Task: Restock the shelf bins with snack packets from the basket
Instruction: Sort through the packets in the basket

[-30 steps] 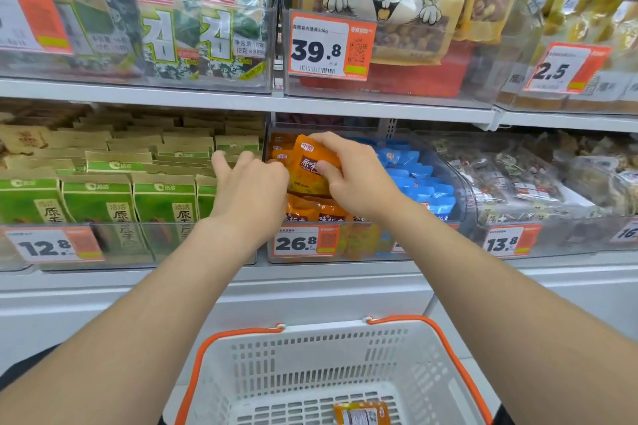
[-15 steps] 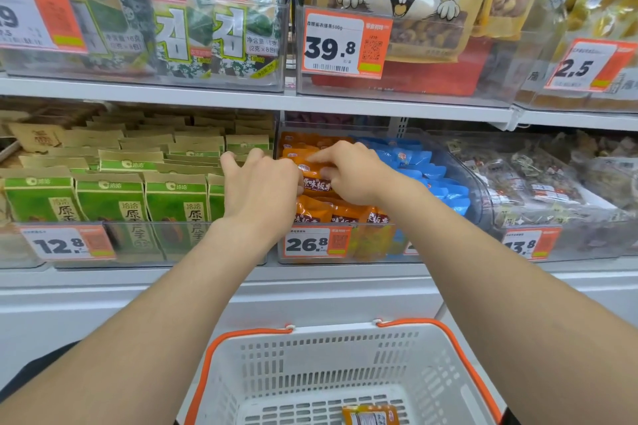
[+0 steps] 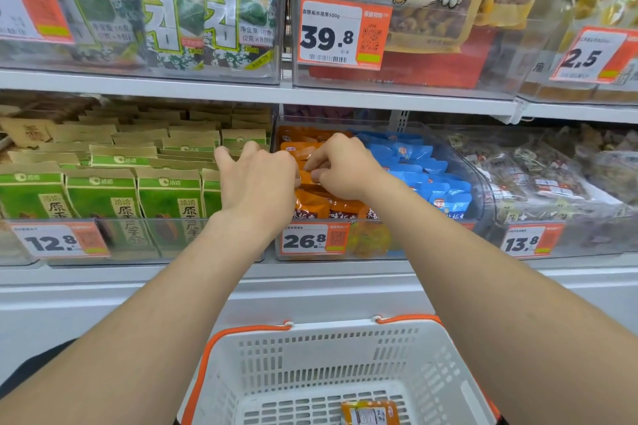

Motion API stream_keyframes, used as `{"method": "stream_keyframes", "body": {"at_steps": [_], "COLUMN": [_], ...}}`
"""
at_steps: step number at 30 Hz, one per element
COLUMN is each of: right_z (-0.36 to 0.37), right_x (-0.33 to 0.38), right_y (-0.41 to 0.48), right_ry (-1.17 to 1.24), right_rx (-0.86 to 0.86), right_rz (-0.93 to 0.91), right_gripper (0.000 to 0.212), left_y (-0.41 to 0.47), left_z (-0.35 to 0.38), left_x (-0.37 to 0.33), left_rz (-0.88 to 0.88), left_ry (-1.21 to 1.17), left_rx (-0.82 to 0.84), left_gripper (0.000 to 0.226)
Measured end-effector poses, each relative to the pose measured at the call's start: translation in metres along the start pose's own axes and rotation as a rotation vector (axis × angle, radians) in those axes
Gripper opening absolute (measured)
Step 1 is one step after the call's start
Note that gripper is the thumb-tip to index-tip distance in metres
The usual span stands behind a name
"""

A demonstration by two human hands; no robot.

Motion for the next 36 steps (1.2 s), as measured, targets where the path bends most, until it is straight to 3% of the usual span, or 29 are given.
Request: {"method": "stream_keyframes", "body": {"at_steps": [3,5,8,10,13,17,19,21,24,26,31,33,36], "right_z": [-0.003,-0.01,-0.019,-0.023,-0.025,-0.004,0.012,0.024,0.036,0.044,0.062,0.078,0.104], "right_x": [-0.008,-0.014,-0.021,-0.021,-0.019,-0.039,-0.062,-0.084,-0.105,-0.117,-0.144,-0.157,-0.175], "right_y": [-0.007,-0.018,-0.043,-0.06,-0.081,-0.114,-0.128,-0.136,-0.152,-0.161,-0.175,-0.182,-0.195], "right_ry": [0.058,0.075,0.033,0.025,-0.058,-0.293,-0.403,-0.507,-0.667,-0.721,-0.73,-0.773,-0.818], "right_rx": [0.004,-0.154,-0.369,-0.374,-0.218,0.381,0.552,0.599,0.66,0.678,0.7,0.769,0.837], "right_rz": [-0.007,0.002,-0.005,0.004,-0.024,-0.034,0.021,0.061,0.088,0.115,0.178,0.171,0.15], "right_gripper": [0.036,0.042,0.033,0.028,0.028,0.013,0.018,0.026,0.013,0.023,0.026,0.013,0.024], "left_y": [0.0,-0.001,-0.004,-0.007,-0.015,-0.04,-0.055,-0.066,-0.082,-0.094,-0.132,-0.147,-0.167], "left_z": [0.0,-0.001,-0.005,-0.009,-0.013,-0.006,0.006,0.027,0.064,0.09,0.166,0.199,0.24], "left_x": [0.0,-0.002,-0.006,-0.012,-0.028,-0.059,-0.079,-0.099,-0.12,-0.132,-0.161,-0.171,-0.186], "left_rz": [-0.01,-0.026,-0.026,0.068,0.275,0.386,0.439,0.434,0.429,0.454,0.666,0.749,0.798], "left_ry": [0.017,0.029,-0.025,-0.091,-0.124,-0.107,-0.168,-0.184,-0.159,-0.156,-0.045,-0.036,-0.077], "left_rx": [-0.004,-0.016,-0.09,-0.197,-0.344,-0.399,-0.257,-0.001,0.358,0.531,0.856,0.942,1.028], "left_gripper": [0.016,0.018,0.017,0.013,0.012,0.008,0.008,0.009,0.017,0.016,0.015,0.026,0.029]}}
Point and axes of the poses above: each hand's wrist, its own y-axis towards the middle knuckle, its own z-axis out of the palm, x = y × z, the point moved 3 cm from there along y, towards the middle knuckle, and after that the axes turned 13 degrees about z, right-handed, at the moved point
